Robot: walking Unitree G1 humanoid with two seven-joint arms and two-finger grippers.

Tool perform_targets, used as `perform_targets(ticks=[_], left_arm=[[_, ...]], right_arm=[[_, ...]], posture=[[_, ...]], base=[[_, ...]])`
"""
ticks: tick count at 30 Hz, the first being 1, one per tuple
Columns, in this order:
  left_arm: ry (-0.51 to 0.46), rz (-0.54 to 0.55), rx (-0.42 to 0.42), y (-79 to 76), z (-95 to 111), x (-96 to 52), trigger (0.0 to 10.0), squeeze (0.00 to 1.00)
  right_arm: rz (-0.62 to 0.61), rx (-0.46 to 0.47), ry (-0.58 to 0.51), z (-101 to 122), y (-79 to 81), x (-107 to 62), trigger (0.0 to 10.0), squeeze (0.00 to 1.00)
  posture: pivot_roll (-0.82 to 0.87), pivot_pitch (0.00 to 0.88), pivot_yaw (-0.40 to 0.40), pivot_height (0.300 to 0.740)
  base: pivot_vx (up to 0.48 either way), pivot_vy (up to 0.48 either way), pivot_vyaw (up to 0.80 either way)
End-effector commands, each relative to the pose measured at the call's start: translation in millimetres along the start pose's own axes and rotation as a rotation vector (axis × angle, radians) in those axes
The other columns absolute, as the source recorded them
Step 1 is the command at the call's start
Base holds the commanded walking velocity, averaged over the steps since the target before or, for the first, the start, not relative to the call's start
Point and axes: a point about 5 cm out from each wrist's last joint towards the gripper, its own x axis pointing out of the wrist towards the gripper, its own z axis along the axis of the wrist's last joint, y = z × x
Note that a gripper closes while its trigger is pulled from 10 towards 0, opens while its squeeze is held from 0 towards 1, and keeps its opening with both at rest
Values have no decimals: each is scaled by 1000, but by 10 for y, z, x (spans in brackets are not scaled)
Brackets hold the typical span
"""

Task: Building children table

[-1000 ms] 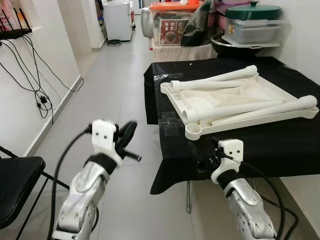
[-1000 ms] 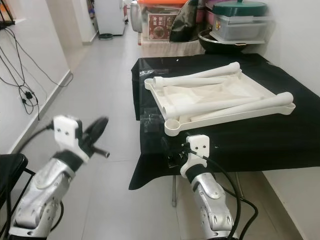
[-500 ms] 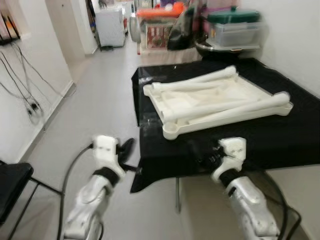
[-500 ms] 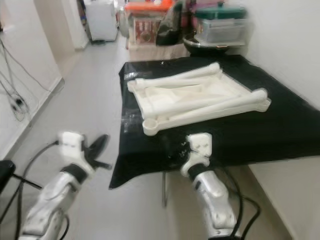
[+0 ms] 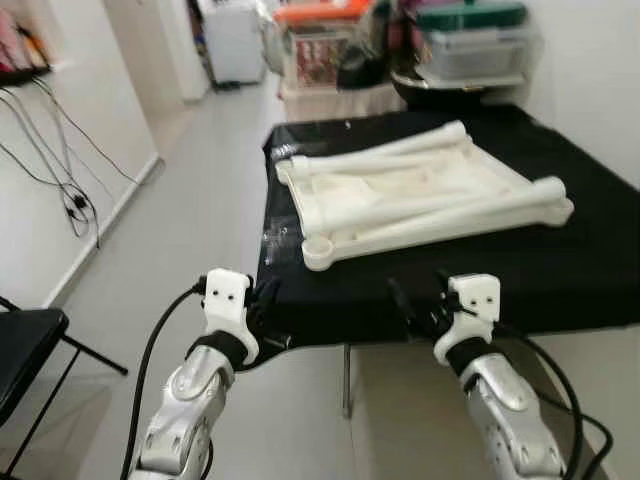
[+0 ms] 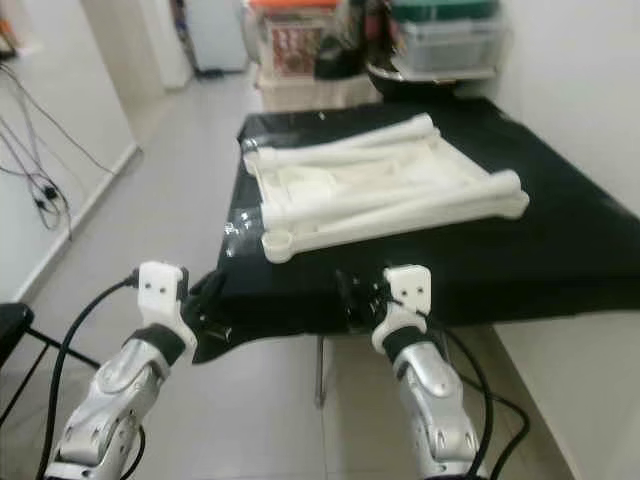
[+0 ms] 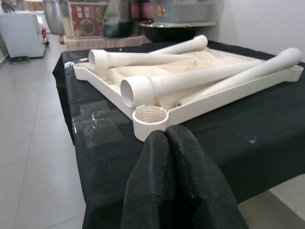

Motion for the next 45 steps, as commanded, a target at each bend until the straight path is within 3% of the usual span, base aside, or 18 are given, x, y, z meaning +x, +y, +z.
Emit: perform_targets(ticks=[1, 2, 4, 10, 11, 13, 26, 30, 33, 36, 40, 41, 44, 45], left_arm=[[-56, -32, 45, 20, 166, 19, 10000, 0], [-70, -39, 54, 22, 209, 28, 10000, 0], [-90, -52, 57, 22, 279, 48, 10000, 0], [-141, -115, 86, -29, 477, 134, 10000, 0], [-146, -140, 98, -56, 507, 150, 10000, 0], [-151, -177, 117, -92, 543, 167, 10000, 0], [-173, -297, 147, -204, 679, 260, 10000, 0], [-159, -388, 124, -298, 683, 258, 10000, 0], [-150, -541, 77, -427, 732, 208, 10000, 0], [-137, -596, 101, -454, 757, 203, 10000, 0], [-88, -684, 230, -418, 798, 213, 10000, 0], [-88, -684, 230, -418, 798, 213, 10000, 0], [28, -814, 375, -390, 786, 169, 10000, 0], [28, -814, 375, -390, 786, 169, 10000, 0]], right_arm=[[22, -5, -25, 66, 25, 35, 10000, 0], [22, -22, -26, 78, 21, 41, 10000, 0], [27, 63, -51, 104, 33, 53, 10000, 0], [1, 31, -40, 110, 8, 79, 10000, 0], [-3, 101, -63, 126, -1, 75, 10000, 0], [-28, 138, -60, 122, -21, 82, 10000, 0], [-33, 144, -77, 147, -12, 84, 10000, 0], [-23, 226, -95, 189, -36, 83, 10000, 0], [3, 271, -135, 284, -38, 81, 10000, 0], [21, 301, -168, 360, -44, 83, 10000, 0], [57, 305, -189, 441, -45, 92, 10000, 0], [57, 305, -189, 441, -45, 92, 10000, 0], [59, 302, -180, 441, -37, 102, 10000, 0], [59, 302, -180, 441, -37, 102, 10000, 0]], posture=[[26, 0, 4, 740], [26, 0, 4, 740], [27, 0, 2, 740], [25, 0, 2, 740], [25, 0, 3, 740], [24, 0, 3, 740], [17, 0, 14, 740], [15, 0, 14, 740], [14, 0, 13, 740], [12, 0, 13, 740], [5, 0, 15, 740], [5, 0, 15, 740], [9, 0, 6, 740], [9, 0, 6, 740]], base=[[371, 0, 800], [371, 0, 800], [416, 0, 800], [412, 0, 400], [409, 0, 0], [407, 0, 0], [389, 0, 0], [166, 0, -400], [0, 0, -800], [0, 0, -800], [0, 0, -800], [0, 0, -800], [0, 0, -800], [0, 0, -800]])
